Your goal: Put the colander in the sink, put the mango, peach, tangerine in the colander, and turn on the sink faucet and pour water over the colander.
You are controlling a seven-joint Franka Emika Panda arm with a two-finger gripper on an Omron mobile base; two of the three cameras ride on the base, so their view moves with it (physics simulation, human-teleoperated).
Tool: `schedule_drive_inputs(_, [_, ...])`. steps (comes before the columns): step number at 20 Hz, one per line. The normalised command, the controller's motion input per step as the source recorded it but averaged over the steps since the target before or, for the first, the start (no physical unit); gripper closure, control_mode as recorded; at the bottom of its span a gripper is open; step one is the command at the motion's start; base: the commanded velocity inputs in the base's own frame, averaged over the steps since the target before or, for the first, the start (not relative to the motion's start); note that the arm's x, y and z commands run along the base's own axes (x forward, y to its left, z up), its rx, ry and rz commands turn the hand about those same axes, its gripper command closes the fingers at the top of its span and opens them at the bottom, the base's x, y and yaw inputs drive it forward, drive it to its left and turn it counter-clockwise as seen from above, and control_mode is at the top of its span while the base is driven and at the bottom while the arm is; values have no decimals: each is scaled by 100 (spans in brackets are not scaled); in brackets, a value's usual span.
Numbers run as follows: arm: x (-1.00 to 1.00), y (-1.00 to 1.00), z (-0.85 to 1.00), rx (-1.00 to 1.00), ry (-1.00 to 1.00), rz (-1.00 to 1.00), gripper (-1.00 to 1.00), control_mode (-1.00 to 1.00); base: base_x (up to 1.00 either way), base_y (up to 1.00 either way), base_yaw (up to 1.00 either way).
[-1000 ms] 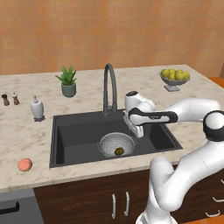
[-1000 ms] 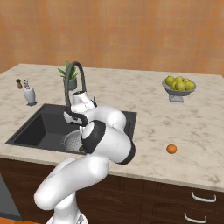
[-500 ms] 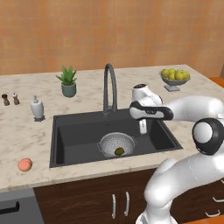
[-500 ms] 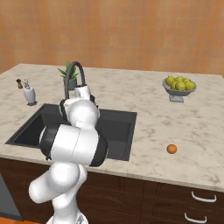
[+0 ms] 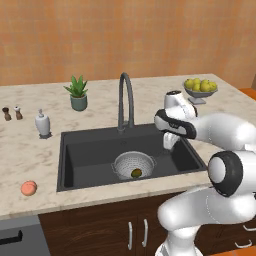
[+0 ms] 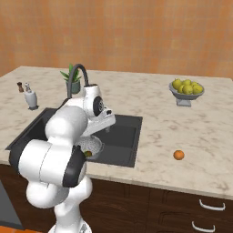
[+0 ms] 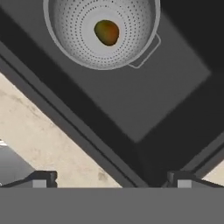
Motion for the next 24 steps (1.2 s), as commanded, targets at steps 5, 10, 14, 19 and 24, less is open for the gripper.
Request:
schedule_drive_inputs(5, [-45, -46, 16, 0, -33, -31, -100, -100, 0, 0, 0])
schedule_drive_inputs(10, [-61, -58, 22, 0, -31, -16, -100, -100, 0, 0, 0])
schedule_drive_inputs(14, [-41, -66, 14, 0, -9, -32, -100, -100, 0, 0, 0])
schedule_drive_inputs(19, [-22, -69, 17, 2, -5, -40, -100, -100, 0, 0, 0])
schedule_drive_inputs(24, [-12, -72, 20, 12, 0, -38, -100, -100, 0, 0, 0])
